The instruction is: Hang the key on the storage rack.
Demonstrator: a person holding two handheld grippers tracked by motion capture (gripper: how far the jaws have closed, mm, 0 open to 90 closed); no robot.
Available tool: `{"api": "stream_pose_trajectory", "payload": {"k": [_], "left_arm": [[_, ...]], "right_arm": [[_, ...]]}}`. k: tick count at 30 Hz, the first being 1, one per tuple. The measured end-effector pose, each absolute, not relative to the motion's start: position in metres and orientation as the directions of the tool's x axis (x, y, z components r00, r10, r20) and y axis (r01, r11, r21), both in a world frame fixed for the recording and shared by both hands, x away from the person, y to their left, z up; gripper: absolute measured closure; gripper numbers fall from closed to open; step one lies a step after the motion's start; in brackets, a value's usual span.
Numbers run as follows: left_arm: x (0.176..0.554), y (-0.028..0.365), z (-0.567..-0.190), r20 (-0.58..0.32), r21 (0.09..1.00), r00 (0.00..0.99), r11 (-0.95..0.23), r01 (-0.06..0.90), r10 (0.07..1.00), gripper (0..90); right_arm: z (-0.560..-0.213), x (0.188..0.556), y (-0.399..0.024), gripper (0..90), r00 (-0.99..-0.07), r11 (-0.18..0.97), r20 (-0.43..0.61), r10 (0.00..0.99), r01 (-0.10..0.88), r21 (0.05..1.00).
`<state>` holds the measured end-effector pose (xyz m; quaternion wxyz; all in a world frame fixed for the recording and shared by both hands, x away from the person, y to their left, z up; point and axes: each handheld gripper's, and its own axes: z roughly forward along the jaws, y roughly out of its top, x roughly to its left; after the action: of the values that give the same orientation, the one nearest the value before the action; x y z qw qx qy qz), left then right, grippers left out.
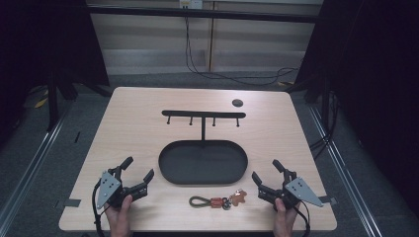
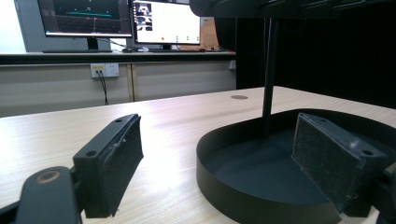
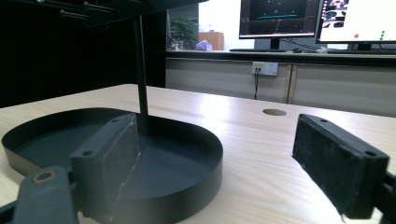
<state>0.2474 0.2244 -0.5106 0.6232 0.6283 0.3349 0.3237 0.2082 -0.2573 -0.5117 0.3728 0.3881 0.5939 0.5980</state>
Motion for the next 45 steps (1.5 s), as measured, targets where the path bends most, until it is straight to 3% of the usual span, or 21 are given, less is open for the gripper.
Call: {"api": "stream_pose_trajectory", "payload": {"k": [7,24,26,30,45], "left_arm": [[0.248,0.225,-0.511,-0.009,1.000,0.568,-0.001,0.018,0.823,15.8],[0.248,0.224,-0.511,-0.010,1.000,0.568,0.000,0.018,0.823,15.8],[0.248,0.224,-0.511,-0.010,1.000,0.568,0.000,0.018,0.823,15.8],[0.248,0.224,-0.511,-0.010,1.000,0.569,0.000,0.018,0.823,15.8],[0.248,0.224,-0.510,-0.010,1.000,0.569,0.000,0.019,0.822,15.8]], "right_arm": [[-0.509,0.214,-0.253,13.0,-0.366,0.007,0.026,0.930,0.089,0.996],[-0.507,0.221,-0.249,13.4,-0.381,0.032,0.035,0.924,0.169,0.985],[-0.505,0.222,-0.248,15.0,-0.391,0.040,0.034,0.920,0.180,0.983],[-0.498,0.219,-0.246,29.6,-0.424,0.061,0.022,0.906,0.180,0.982],[-0.487,0.217,-0.229,34.0,-0.570,0.087,0.046,0.820,0.204,0.975]]}}
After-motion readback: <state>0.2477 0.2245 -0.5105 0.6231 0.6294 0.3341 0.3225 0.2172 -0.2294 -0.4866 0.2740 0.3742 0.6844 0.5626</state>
